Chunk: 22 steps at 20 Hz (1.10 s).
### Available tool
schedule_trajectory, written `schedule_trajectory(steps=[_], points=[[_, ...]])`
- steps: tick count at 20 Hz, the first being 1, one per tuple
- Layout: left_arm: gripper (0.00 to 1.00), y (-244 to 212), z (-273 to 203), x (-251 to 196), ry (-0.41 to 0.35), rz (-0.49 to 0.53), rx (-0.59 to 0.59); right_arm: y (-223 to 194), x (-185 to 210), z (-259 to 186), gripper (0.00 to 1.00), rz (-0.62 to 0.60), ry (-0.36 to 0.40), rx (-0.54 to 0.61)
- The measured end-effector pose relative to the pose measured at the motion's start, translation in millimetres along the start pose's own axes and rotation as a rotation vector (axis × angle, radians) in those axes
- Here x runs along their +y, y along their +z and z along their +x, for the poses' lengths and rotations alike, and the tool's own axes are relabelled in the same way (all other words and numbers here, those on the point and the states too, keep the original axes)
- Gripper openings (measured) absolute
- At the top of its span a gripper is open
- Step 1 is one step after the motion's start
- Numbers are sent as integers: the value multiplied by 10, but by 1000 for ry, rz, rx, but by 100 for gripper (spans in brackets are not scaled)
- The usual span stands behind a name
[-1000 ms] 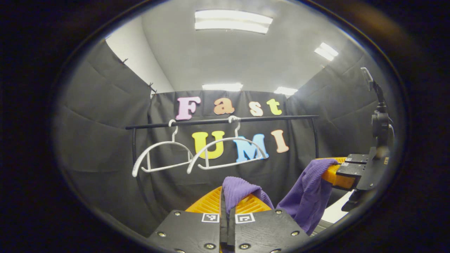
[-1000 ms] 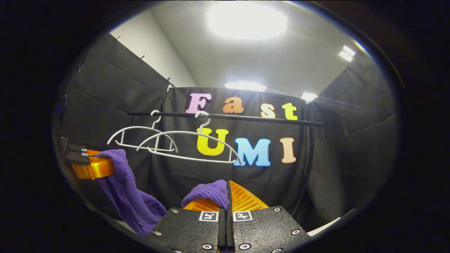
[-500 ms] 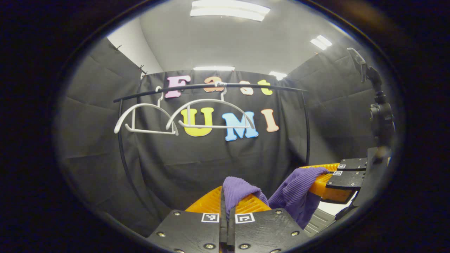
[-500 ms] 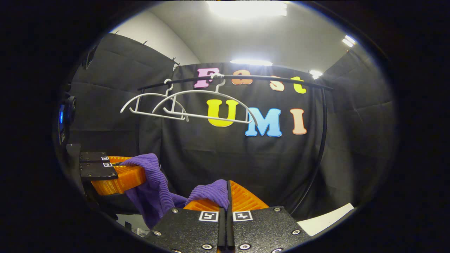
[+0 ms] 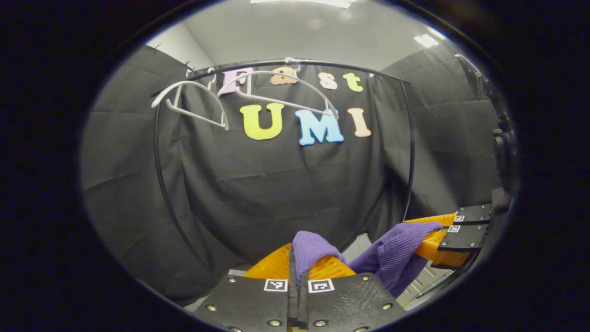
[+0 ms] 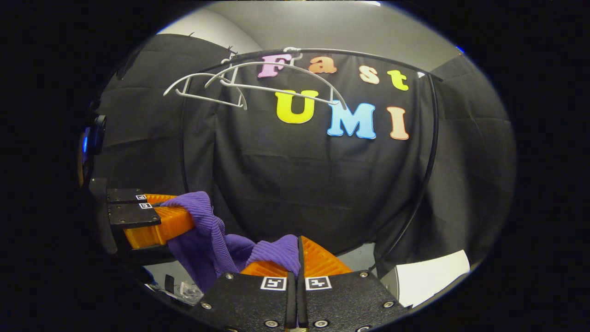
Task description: Grasp the clothes on the hanger with both hands and then place them into the laundry hamper below.
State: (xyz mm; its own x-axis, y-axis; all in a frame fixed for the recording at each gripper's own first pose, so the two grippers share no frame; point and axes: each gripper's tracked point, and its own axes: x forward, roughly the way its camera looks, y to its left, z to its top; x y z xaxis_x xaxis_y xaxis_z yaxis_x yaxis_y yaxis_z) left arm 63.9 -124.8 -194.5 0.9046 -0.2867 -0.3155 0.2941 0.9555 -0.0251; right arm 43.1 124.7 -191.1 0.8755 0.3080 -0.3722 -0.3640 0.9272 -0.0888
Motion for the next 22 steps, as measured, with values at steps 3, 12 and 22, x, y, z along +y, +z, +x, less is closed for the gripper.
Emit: schedule_trajectory(steps=[3,12,22], points=[[1,-382,89,-76,-18,-5,90,-312,30,79,0,-26,10,76],[1,-1371,180,-90,0,-10,316,-1143,1,188,1,-40,24,295],[7,-2234,25,-1,-2,17,551,-1722,-34,156,22,-71,17,481]])
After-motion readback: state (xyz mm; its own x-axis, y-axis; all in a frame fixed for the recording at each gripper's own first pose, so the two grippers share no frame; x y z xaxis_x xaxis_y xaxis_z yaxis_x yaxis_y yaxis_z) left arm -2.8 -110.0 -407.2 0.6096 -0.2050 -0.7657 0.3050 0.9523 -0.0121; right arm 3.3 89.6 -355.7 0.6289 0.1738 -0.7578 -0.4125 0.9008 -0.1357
